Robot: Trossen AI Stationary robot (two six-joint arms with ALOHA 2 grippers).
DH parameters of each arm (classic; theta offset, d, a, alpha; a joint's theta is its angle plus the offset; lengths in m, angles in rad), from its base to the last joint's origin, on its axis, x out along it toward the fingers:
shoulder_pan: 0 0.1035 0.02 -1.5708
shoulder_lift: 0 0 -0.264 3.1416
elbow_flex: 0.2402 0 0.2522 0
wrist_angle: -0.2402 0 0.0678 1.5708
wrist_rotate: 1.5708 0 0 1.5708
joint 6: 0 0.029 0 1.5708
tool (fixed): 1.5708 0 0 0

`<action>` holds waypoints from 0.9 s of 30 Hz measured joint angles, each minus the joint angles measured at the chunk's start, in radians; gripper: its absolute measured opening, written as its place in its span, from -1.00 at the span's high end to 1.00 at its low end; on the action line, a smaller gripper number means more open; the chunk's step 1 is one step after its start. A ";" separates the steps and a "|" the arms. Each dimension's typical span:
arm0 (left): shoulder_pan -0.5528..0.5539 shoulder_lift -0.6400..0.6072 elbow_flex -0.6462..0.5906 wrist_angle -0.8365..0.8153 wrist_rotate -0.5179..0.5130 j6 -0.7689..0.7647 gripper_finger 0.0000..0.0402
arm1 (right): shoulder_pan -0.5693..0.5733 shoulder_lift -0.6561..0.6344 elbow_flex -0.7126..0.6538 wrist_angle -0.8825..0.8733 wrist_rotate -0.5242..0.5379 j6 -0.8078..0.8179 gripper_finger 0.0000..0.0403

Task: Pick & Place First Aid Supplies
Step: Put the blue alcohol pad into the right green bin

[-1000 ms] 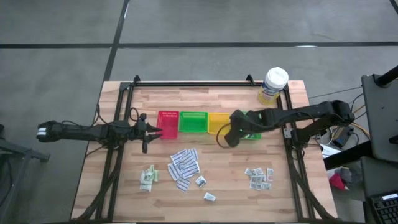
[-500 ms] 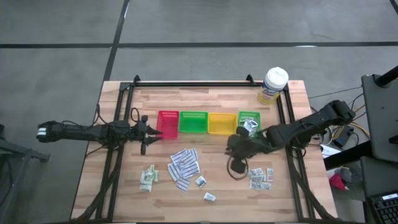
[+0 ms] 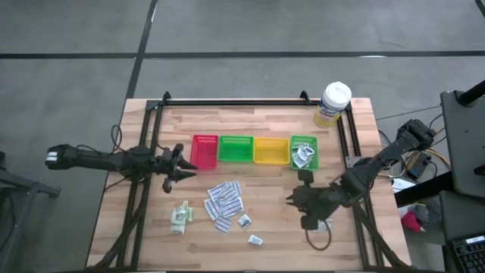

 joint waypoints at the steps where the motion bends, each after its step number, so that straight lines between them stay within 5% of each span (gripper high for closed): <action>1: -0.010 0.008 0.013 0.001 -0.001 0.003 0.44 | 0.007 -0.014 -0.014 0.002 0.002 0.007 0.71; 9: -0.116 0.148 0.134 0.008 -0.095 0.050 0.44 | 0.045 -0.176 -0.180 0.173 0.019 -0.022 0.70; 17: -0.241 0.461 0.349 -0.009 -0.196 0.096 0.44 | 0.047 -0.385 -0.407 0.441 0.018 -0.074 0.70; 27: -0.281 0.966 0.844 -0.463 -0.225 0.064 0.44 | 0.047 -0.558 -0.591 0.619 0.018 -0.079 0.70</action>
